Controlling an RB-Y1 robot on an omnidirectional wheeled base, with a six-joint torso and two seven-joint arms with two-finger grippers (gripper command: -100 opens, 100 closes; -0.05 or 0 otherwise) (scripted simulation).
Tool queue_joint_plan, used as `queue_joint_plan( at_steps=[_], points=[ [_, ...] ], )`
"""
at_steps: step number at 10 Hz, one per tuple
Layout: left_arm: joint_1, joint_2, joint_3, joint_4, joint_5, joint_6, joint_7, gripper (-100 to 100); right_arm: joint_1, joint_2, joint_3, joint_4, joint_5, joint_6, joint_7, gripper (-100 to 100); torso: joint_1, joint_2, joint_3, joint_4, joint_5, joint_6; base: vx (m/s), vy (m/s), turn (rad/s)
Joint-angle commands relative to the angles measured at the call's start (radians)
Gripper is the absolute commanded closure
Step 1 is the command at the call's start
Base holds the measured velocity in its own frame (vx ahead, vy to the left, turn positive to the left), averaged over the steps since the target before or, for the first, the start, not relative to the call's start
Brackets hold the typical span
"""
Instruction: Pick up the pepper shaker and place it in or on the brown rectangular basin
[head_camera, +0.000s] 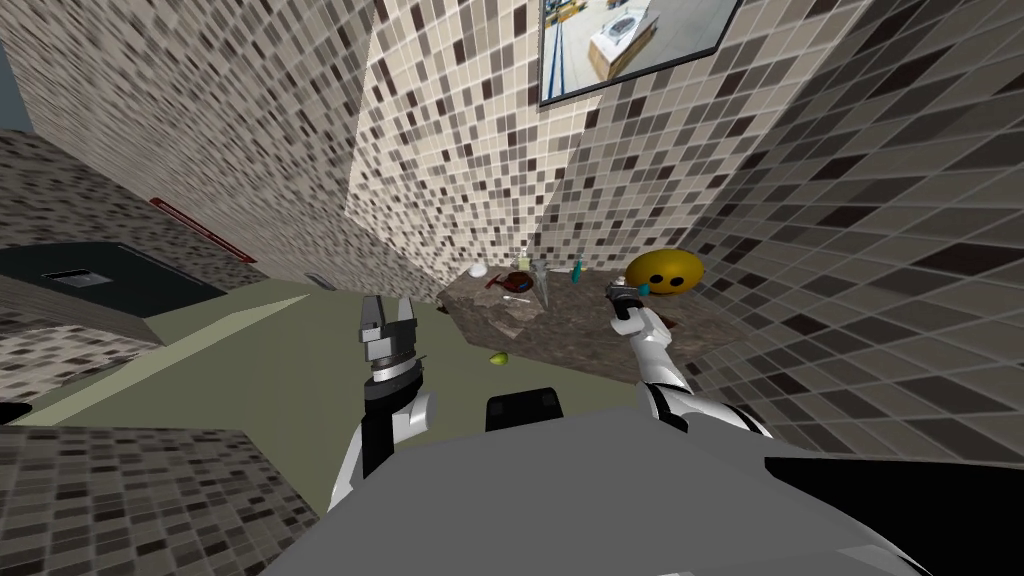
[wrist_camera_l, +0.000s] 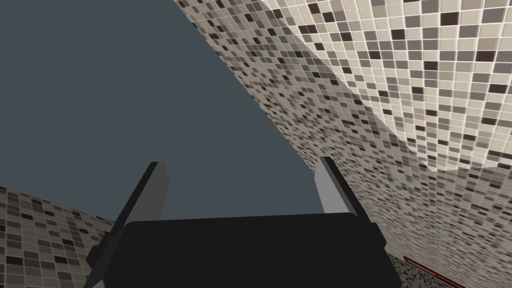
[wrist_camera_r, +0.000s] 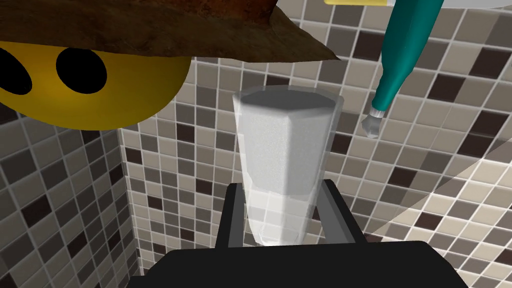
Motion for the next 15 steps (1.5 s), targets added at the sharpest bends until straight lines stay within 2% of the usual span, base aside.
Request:
queue_joint_plan(
  at_steps=[1, 3, 4, 7, 9, 10, 11, 15],
  points=[
    [0.000, 0.000, 0.000, 0.000, 0.000, 0.000, 0.000, 0, 0.008, -0.022, 0.004, 0.001, -0.017, 0.038, -0.020, 100, 0.000, 0.000, 0.000, 0.000, 0.000, 0.000, -0.045, -0.030, 0.059],
    [0.000, 0.000, 0.000, 0.000, 0.000, 0.000, 0.000, 0, 0.010, -0.042, 0.003, 0.007, -0.032, 0.080, -0.036, 100, -0.001, 0.000, 0.000, 0.000, 0.000, 0.001, -0.041, -0.029, 0.055],
    [0.000, 0.000, 0.000, 0.000, 0.000, 0.000, 0.000, 0, 0.014, -0.059, -0.001, 0.011, -0.046, 0.117, -0.050, 100, -0.001, -0.001, 0.000, 0.000, 0.000, 0.001, -0.054, -0.047, 0.090],
    [0.000, 0.000, 0.000, 0.000, 0.000, 0.000, 0.000, 0, 0.027, -0.081, -0.016, 0.013, -0.070, 0.172, -0.069, 100, -0.002, -0.001, 0.000, 0.000, -0.001, 0.001, -0.030, -0.040, 0.071],
    [0.000, 0.000, 0.000, 0.000, 0.000, 0.000, 0.000, 0, 0.041, -0.091, -0.035, 0.007, -0.083, 0.199, -0.074, 100, -0.002, -0.003, -0.002, 0.000, -0.001, 0.001, 0.012, -0.049, 0.066],
    [0.000, 0.000, 0.000, 0.000, 0.000, 0.000, 0.000, 0, 0.027, -0.089, -0.034, 0.025, -0.072, 0.182, -0.074, 100, -0.003, -0.004, -0.002, 0.000, -0.001, 0.002, 0.009, -0.031, -0.003],
    [0.000, 0.000, 0.000, 0.000, 0.000, 0.000, 0.000, 0, 0.028, -0.090, -0.036, 0.024, -0.073, 0.186, -0.076, -100, -0.001, -0.004, -0.002, -0.001, -0.001, 0.000, 0.001, -0.007, -0.004],
    [0.000, 0.000, 0.000, 0.000, 0.000, 0.000, 0.000, 0, 0.028, -0.091, -0.036, 0.024, -0.073, 0.186, -0.076, -100, 0.002, -0.004, -0.002, -0.001, 0.000, 0.000, 0.000, 0.000, 0.000]
  ],
)
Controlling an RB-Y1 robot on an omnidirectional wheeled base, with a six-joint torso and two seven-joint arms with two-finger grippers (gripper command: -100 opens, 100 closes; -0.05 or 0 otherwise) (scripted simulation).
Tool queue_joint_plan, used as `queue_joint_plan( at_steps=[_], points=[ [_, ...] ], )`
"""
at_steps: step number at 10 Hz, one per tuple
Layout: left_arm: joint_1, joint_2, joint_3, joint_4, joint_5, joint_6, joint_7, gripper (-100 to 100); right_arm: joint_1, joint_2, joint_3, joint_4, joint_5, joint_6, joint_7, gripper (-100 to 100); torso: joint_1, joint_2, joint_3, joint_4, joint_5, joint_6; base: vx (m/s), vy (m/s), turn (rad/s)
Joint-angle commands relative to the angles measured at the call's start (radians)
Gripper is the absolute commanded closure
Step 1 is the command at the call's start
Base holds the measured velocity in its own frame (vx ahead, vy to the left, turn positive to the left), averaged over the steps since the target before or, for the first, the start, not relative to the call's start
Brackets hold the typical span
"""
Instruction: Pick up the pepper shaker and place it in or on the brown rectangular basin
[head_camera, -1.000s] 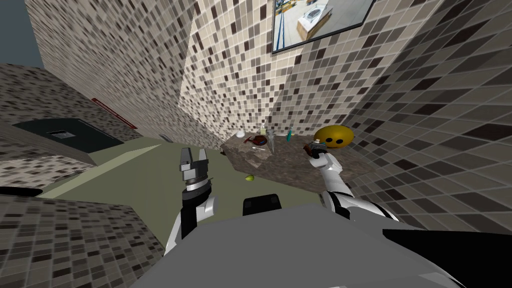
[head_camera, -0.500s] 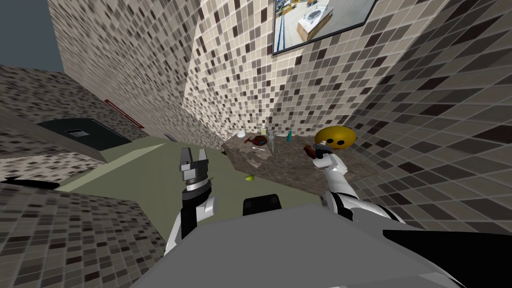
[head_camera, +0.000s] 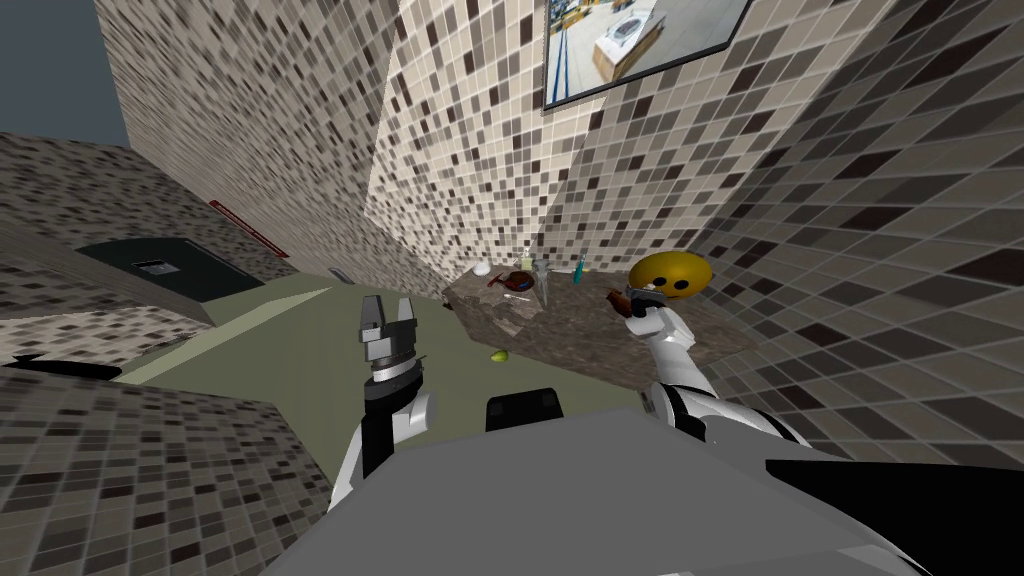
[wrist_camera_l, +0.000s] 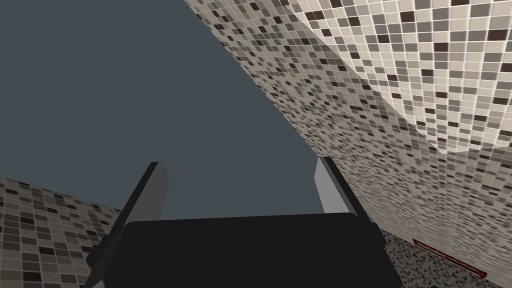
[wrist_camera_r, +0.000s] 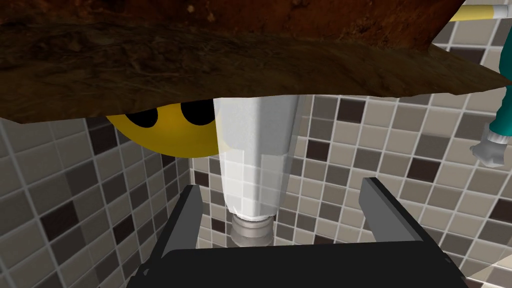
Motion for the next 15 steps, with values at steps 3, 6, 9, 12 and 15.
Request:
queue_joint_plan(
  at_steps=[3, 6, 9, 12, 15],
  points=[
    [0.000, 0.000, 0.000, 0.000, 0.000, 0.000, 0.000, 0, 0.031, -0.064, -0.003, 0.078, -0.062, -0.063, -0.002, -100, 0.003, -0.003, -0.001, -0.001, 0.001, 0.000, 0.041, 0.053, 0.065],
    [0.000, 0.000, 0.000, 0.000, 0.000, 0.000, 0.000, 0, 0.063, -0.129, -0.005, 0.159, -0.124, -0.126, -0.004, -100, 0.007, -0.004, -0.002, -0.001, 0.002, -0.001, 0.050, 0.089, 0.050],
    [0.000, 0.000, 0.000, 0.000, 0.000, 0.000, 0.000, 0, 0.094, -0.193, -0.008, 0.232, -0.185, -0.189, -0.005, -100, 0.006, -0.004, -0.002, -0.001, 0.001, -0.002, 0.044, 0.059, 0.060],
    [0.000, 0.000, 0.000, 0.000, 0.000, 0.000, 0.000, 0, 0.125, -0.258, -0.011, 0.299, -0.247, -0.252, -0.007, -100, 0.004, -0.003, -0.001, 0.000, 0.001, -0.001, 0.038, 0.047, 0.060],
    [0.000, 0.000, 0.000, 0.000, 0.000, 0.000, 0.000, 0, 0.157, -0.322, -0.013, 0.395, -0.309, -0.315, -0.009, -100, 0.007, -0.004, -0.002, -0.001, 0.001, -0.002, 0.048, 0.074, 0.059]
  ],
)
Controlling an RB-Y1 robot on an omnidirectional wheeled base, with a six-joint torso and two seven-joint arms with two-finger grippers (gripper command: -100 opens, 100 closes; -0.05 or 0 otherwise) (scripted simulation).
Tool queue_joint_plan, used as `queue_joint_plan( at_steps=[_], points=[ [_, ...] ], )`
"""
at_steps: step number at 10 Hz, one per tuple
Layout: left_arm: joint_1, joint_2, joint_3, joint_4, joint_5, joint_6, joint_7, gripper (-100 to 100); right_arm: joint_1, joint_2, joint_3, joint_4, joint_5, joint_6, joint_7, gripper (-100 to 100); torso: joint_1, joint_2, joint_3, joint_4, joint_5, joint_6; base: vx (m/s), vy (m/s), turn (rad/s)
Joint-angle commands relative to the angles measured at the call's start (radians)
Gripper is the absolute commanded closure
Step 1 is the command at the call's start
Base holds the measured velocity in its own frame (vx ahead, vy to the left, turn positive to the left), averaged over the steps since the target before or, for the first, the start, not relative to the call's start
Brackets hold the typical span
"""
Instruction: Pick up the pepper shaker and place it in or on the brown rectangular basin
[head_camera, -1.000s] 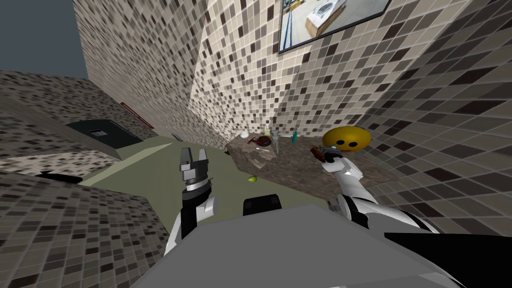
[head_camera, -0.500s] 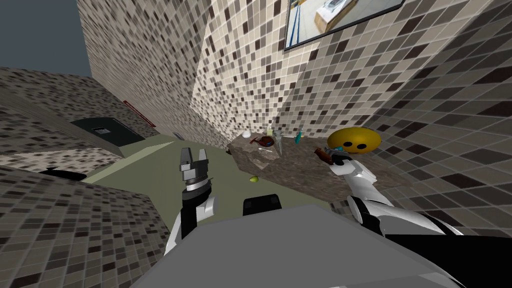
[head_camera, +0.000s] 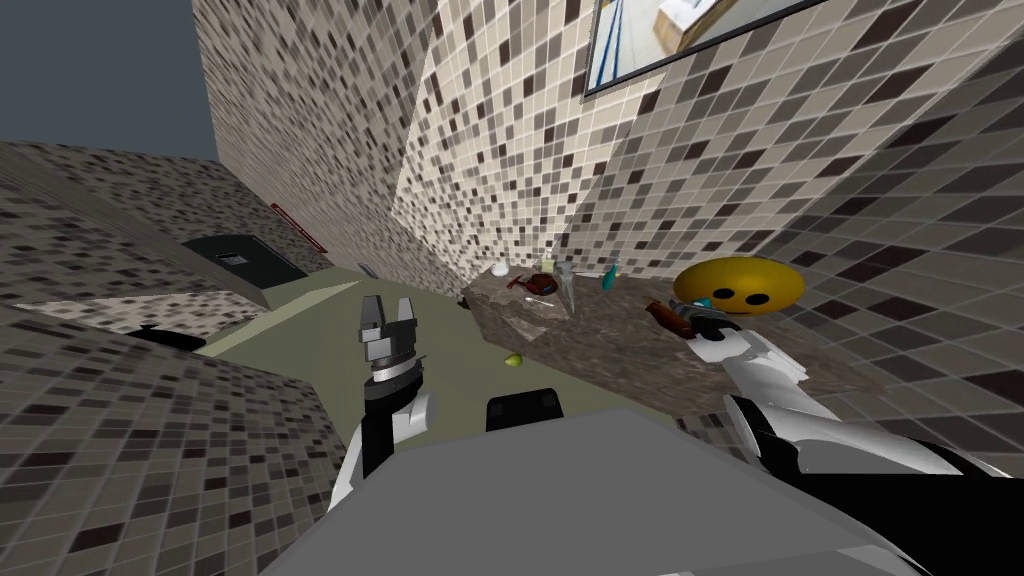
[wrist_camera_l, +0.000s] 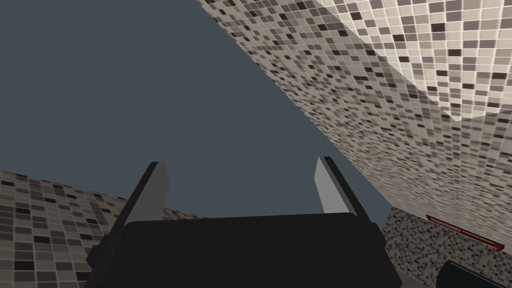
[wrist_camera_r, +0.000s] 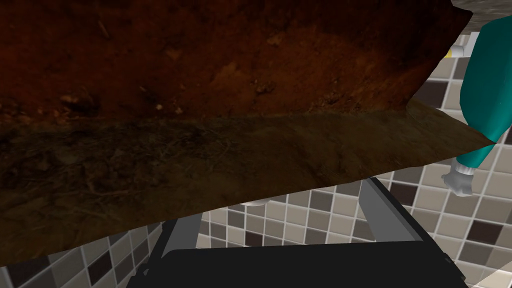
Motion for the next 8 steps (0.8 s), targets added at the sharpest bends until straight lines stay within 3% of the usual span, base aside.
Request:
queue_joint_plan(
  at_steps=[1, 3, 6, 8],
  points=[
    [0.000, 0.000, 0.000, 0.000, 0.000, 0.000, 0.000, 0, 0.050, -0.050, 0.002, 0.050, -0.050, -0.050, -0.006, -100, 0.000, 0.000, 0.000, 0.000, 0.000, 0.000, 0.072, 0.097, 0.120],
    [0.000, 0.000, 0.000, 0.000, 0.000, 0.000, 0.000, 0, 0.050, -0.077, 0.002, 0.088, -0.080, -0.072, -0.006, -100, 0.000, 0.000, 0.000, 0.000, 0.000, 0.000, 0.046, 0.059, 0.017],
    [0.000, 0.000, 0.000, 0.000, 0.000, 0.000, 0.000, 0, 0.112, -0.165, -0.004, 0.213, -0.167, -0.184, -0.010, -100, -0.001, 0.000, 0.000, 0.000, 0.000, 0.000, 0.068, 0.079, 0.110],
    [0.000, 0.000, 0.000, 0.000, 0.000, 0.000, 0.000, 0, 0.113, -0.206, -0.004, 0.247, -0.204, -0.198, -0.010, -100, 0.000, 0.000, 0.000, 0.000, 0.000, 0.000, 0.047, 0.060, 0.010]
  ],
)
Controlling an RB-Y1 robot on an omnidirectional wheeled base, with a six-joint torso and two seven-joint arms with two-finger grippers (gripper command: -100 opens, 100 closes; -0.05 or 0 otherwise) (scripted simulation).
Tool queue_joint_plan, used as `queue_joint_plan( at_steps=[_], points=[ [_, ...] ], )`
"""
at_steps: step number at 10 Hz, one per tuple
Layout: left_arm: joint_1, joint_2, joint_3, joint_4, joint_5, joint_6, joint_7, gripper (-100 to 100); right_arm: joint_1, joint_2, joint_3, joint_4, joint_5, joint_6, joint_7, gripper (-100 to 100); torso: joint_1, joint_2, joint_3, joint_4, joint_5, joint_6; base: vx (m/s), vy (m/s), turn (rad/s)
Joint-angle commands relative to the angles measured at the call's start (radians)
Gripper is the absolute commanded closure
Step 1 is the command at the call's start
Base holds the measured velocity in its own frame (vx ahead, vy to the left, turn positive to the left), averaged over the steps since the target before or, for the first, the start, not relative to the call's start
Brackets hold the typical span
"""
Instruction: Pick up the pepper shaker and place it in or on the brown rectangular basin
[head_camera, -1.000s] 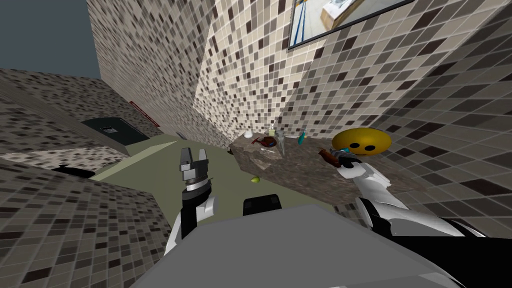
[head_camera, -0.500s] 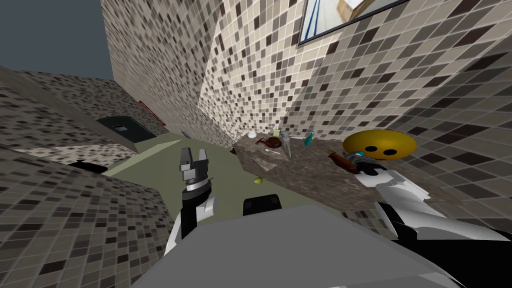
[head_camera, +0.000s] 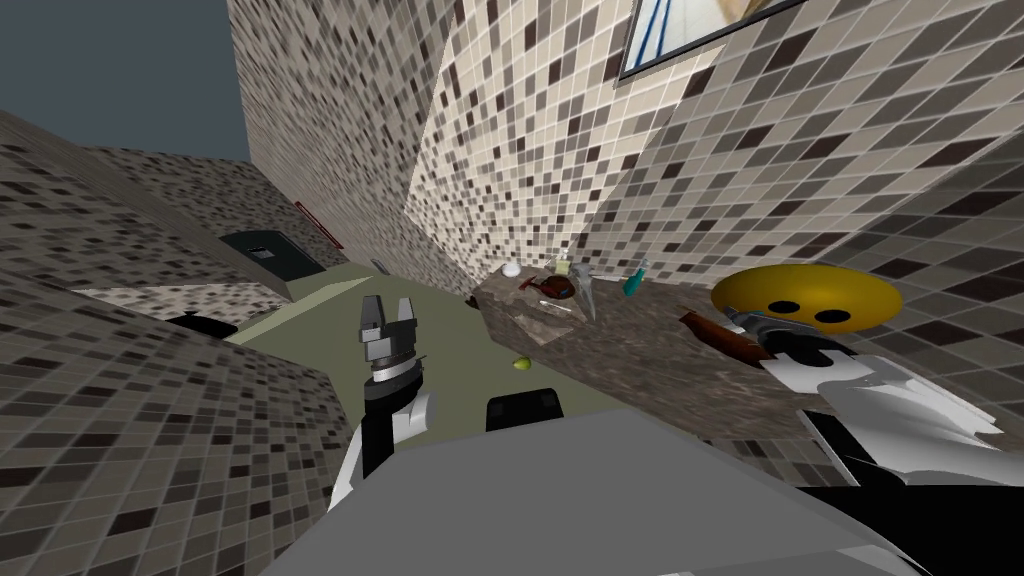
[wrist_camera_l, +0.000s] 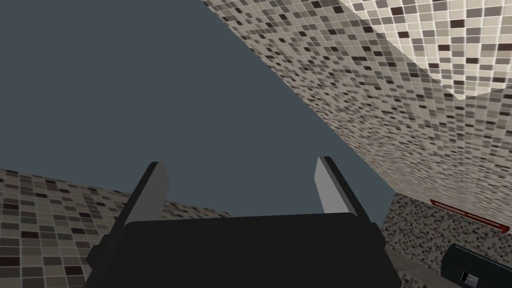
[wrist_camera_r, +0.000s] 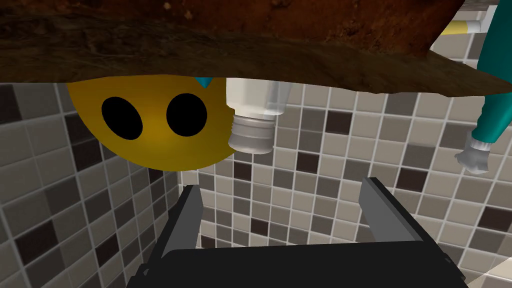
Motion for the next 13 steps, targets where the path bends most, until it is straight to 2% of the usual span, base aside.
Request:
queue_joint_plan(
  at_steps=[1, 2, 3, 4, 6, 8, 9, 10, 11, 13],
  points=[
    [0.000, 0.000, 0.000, 0.000, 0.000, 0.000, 0.000, 0, 0.031, -0.050, -0.007, 0.050, -0.050, -0.050, 0.003, -100, 0.000, 0.000, 0.000, 0.000, 0.000, 0.000, 0.058, 0.075, 0.137],
    [0.000, 0.000, 0.000, 0.000, 0.000, 0.000, 0.000, 0, 0.031, -0.073, -0.007, 0.097, -0.069, -0.070, 0.003, -100, 0.002, -0.001, -0.001, 0.000, 0.000, -0.001, 0.071, 0.085, 0.069],
    [0.000, 0.000, 0.000, 0.000, 0.000, 0.000, 0.000, 0, 0.031, -0.073, -0.007, 0.097, -0.069, -0.070, 0.003, -100, 0.002, -0.001, -0.001, 0.000, 0.000, 0.000, 0.034, 0.039, -0.037],
    [0.000, 0.000, 0.000, 0.000, 0.000, 0.000, 0.000, 0, 0.062, -0.121, -0.010, 0.129, -0.116, -0.105, 0.001, -100, 0.000, 0.000, 0.000, 0.000, 0.000, 0.000, 0.057, 0.049, 0.132],
    [0.000, 0.000, 0.000, 0.000, 0.000, 0.000, 0.000, 0, 0.062, -0.137, -0.010, 0.045, -0.131, -0.089, 0.001, -100, 0.001, -0.002, -0.001, 0.000, 0.000, -0.001, 0.050, 0.050, 0.023],
    [0.000, 0.000, 0.000, 0.000, 0.000, 0.000, 0.000, 0, 0.062, -0.137, -0.010, 0.082, -0.131, -0.130, 0.001, -100, -0.002, 0.001, 0.001, 0.000, -0.001, 0.000, -0.002, 0.006, -0.001],
    [0.000, 0.000, 0.000, 0.000, 0.000, 0.000, 0.000, 0, 0.062, -0.137, -0.010, 0.116, -0.131, -0.133, 0.001, -100, -0.003, 0.003, 0.001, 0.001, -0.001, 0.000, -0.007, -0.008, 0.005],
    [0.000, 0.000, 0.000, 0.000, 0.000, 0.000, 0.000, 0, 0.063, -0.137, -0.010, 0.061, -0.131, -0.133, 0.001, -100, -0.004, 0.003, 0.002, 0.001, -0.002, 0.000, -0.005, -0.005, -0.013],
    [0.000, 0.000, 0.000, 0.000, 0.000, 0.000, 0.000, 0, 0.062, -0.137, -0.010, 0.056, -0.131, -0.133, 0.001, -100, -0.004, 0.003, 0.002, 0.001, -0.001, 0.000, 0.000, 0.000, 0.000],
    [0.000, 0.000, 0.000, 0.000, 0.000, 0.000, 0.000, 0, 0.062, -0.137, -0.010, 0.105, -0.131, -0.133, 0.001, -100, -0.003, 0.003, 0.002, 0.001, -0.001, 0.000, 0.000, 0.000, 0.005]
  ],
)
